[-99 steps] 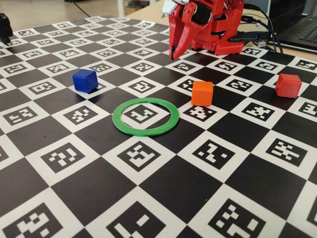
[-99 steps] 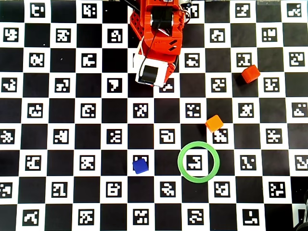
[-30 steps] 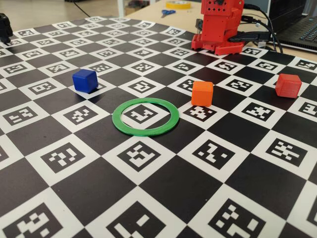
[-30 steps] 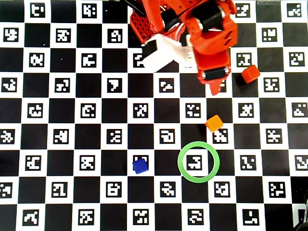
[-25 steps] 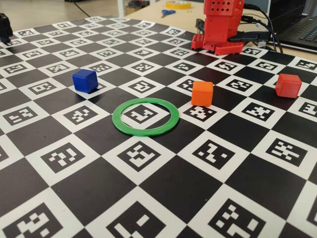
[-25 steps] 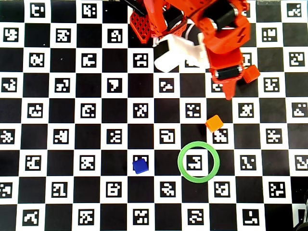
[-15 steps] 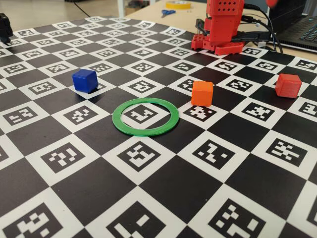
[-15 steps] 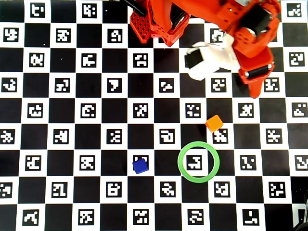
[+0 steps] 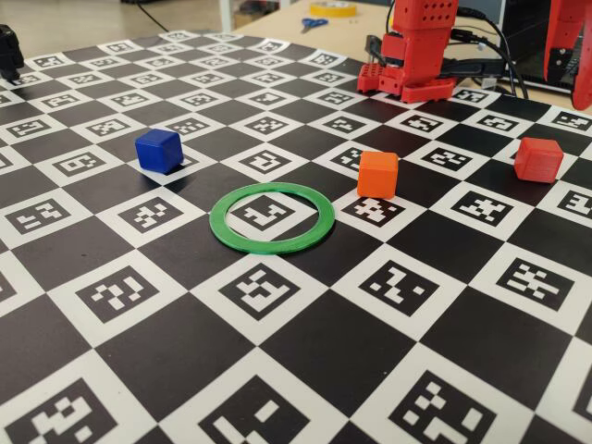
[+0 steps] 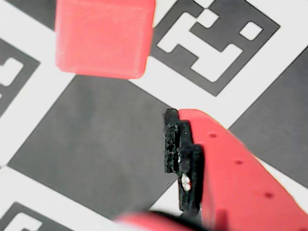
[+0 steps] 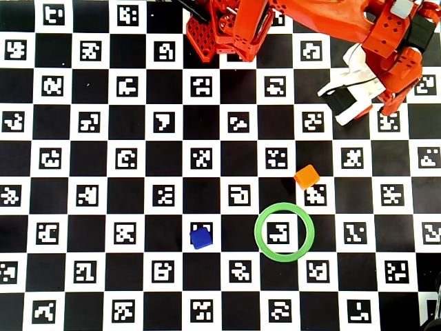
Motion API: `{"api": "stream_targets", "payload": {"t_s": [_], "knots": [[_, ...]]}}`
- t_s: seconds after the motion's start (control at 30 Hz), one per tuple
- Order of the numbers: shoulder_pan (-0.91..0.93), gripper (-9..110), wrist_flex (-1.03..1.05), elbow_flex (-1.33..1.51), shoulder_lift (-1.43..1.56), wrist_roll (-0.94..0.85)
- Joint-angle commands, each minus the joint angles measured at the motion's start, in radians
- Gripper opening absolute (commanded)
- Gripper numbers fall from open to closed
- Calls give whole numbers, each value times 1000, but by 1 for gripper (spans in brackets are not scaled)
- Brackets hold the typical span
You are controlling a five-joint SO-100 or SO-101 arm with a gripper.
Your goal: Grab the red cube then put it in the green circle then put the blue cube on top and finally the orange cube on top
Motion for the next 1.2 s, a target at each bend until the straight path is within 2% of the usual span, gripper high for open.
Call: {"api": "stream_targets", "payload": {"t_s": [0.0, 0.17, 0.5, 1.17], "knots": [[12, 32, -46, 18, 34, 41], [21, 32, -117, 112, 48, 94], [3, 44, -210, 232, 61, 175], [-17, 44, -368, 322, -9, 268]]}}
